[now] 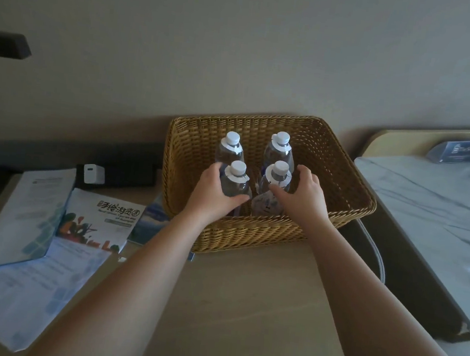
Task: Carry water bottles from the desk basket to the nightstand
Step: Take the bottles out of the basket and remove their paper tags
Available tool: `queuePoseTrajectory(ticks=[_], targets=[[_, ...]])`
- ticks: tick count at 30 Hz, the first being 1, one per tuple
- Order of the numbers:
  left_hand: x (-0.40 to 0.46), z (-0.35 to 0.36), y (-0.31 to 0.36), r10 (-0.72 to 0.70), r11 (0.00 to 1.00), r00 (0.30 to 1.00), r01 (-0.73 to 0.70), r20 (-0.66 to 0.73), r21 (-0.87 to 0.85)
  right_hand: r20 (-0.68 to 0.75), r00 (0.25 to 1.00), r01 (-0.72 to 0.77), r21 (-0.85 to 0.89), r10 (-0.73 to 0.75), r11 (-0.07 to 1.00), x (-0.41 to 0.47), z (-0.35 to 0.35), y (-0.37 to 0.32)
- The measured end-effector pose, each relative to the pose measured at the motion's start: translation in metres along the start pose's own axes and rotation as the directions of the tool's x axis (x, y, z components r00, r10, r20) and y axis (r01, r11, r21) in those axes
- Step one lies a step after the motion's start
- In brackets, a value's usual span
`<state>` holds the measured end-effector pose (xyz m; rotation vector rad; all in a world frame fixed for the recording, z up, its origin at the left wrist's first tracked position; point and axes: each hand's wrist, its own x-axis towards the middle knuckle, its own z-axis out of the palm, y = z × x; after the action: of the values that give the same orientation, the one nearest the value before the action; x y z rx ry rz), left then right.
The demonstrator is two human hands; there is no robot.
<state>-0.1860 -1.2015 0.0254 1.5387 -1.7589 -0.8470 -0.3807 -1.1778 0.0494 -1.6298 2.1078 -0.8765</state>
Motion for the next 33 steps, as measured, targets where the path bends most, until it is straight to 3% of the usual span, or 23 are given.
queuePoseTrajectory(ticks=[7, 20, 25, 33], targets=[[0.035, 0.019, -0.011, -0.081, 0.996, 0.994, 0.084, 0.072, -0.040, 0.137, 0.980, -0.163, 0.130, 0.145, 0.978, 0.038, 0.025, 0.003], [0.046, 0.027, -0.021, -0.041, 0.998, 0.999, 0.040, 0.024, 0.044, 0.101, 0.991, -0.102, 0.093, 0.093, 0.990, 0.048, 0.048, 0.014], [0.032, 0.009, -0.016, -0.061, 0.996, 0.991, 0.053, -0.118, -0.067, 0.057, 0.998, -0.010, 0.109, 0.004, 0.994, 0.037, 0.029, 0.009], [-0.010, -0.087, 0.039, 0.026, 0.981, 0.927, -0.096, -0.374, -0.169, -0.069, 0.975, 0.219, 0.190, -0.209, 0.957, 0.028, -0.038, -0.045]])
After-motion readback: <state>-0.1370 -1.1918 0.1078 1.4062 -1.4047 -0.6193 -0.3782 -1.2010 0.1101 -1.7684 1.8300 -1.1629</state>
